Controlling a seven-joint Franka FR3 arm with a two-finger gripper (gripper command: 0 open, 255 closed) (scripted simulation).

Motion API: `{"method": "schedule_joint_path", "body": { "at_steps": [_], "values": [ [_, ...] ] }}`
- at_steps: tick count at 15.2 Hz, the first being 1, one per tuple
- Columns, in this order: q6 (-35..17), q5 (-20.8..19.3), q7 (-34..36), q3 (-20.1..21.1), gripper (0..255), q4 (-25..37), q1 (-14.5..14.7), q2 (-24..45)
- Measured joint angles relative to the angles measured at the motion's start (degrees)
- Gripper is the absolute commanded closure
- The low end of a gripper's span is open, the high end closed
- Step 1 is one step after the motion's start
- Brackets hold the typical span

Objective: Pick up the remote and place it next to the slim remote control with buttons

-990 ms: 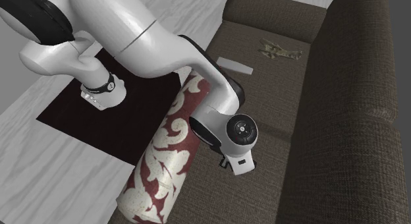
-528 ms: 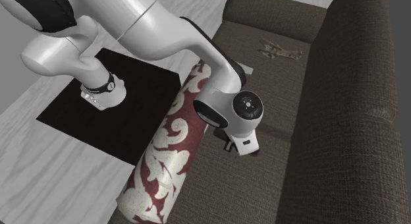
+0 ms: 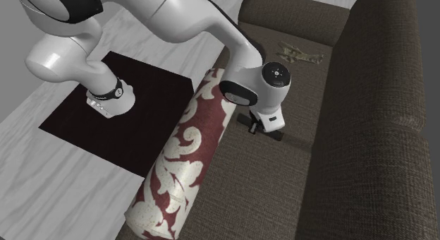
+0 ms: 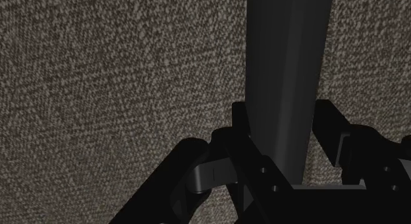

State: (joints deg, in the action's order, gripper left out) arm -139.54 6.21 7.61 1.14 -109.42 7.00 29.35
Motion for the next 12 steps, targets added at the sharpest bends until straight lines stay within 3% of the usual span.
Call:
{"method": "schedule_joint_path", "body": {
  "at_steps": [12],
  "values": [
    [0.8,-2.1,14.5,1.8,255,5.2,11.4,3.3]
  ]
}}
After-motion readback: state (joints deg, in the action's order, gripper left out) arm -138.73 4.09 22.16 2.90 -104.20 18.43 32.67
